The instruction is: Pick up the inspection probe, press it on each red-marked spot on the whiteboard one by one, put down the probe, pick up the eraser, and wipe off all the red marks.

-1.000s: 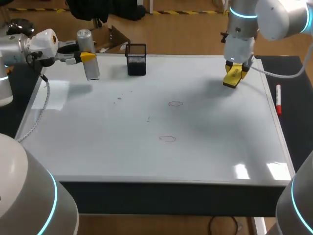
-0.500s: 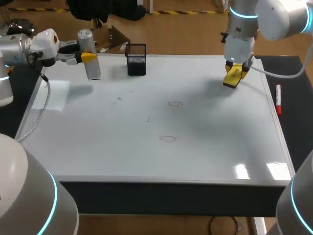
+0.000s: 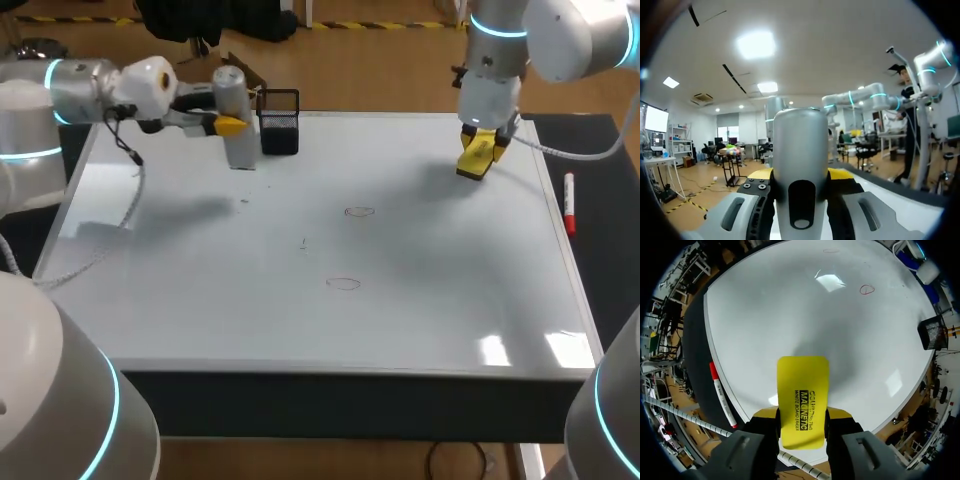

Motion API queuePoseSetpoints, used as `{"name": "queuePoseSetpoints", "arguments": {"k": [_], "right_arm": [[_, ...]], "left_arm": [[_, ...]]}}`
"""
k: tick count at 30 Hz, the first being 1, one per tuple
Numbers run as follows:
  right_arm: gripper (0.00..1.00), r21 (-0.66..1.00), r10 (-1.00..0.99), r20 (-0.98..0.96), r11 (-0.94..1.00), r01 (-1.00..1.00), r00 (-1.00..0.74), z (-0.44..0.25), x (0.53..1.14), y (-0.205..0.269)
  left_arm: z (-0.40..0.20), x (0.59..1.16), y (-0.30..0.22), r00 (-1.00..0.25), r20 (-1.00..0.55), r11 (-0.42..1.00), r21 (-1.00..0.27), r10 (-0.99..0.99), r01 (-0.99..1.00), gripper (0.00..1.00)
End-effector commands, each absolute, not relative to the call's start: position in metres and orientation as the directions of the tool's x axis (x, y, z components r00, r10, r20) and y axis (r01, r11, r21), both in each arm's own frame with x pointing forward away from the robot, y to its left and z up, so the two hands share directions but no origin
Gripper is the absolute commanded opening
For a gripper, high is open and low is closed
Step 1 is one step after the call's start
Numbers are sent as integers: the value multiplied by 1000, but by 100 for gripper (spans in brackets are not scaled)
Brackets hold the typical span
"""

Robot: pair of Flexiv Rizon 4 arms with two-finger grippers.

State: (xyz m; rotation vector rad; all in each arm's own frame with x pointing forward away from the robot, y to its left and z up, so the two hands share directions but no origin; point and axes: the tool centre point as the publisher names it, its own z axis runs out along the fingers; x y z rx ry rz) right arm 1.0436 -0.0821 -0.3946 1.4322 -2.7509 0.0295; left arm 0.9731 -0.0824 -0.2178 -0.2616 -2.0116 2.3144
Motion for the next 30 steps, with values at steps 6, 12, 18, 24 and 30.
{"name": "queuePoseSetpoints", "arguments": {"k": [6,12,18,24,30], "right_arm": [[0,0,-819,47,572,-820,-571,-394,1044,-83],[0,0,-819,47,572,-820,-571,-394,1044,-83],[0,0,-819,47,572,-820,-571,-394,1044,-83],[0,0,-819,47,572,-820,-571,-394,1044,-83],[0,0,-819,47,572,-820,-571,-394,1044,-83]], "left_arm": [[-226,936,-166,-966,-54,-148,-989,253,16,0],[-236,922,-205,-947,-46,-132,-991,318,3,0],[-245,917,-236,-930,-36,-172,-985,365,-30,0],[-259,916,-258,-923,-32,-165,-986,384,-34,0],[-270,920,-265,-927,-13,-148,-988,375,-47,0]]}}
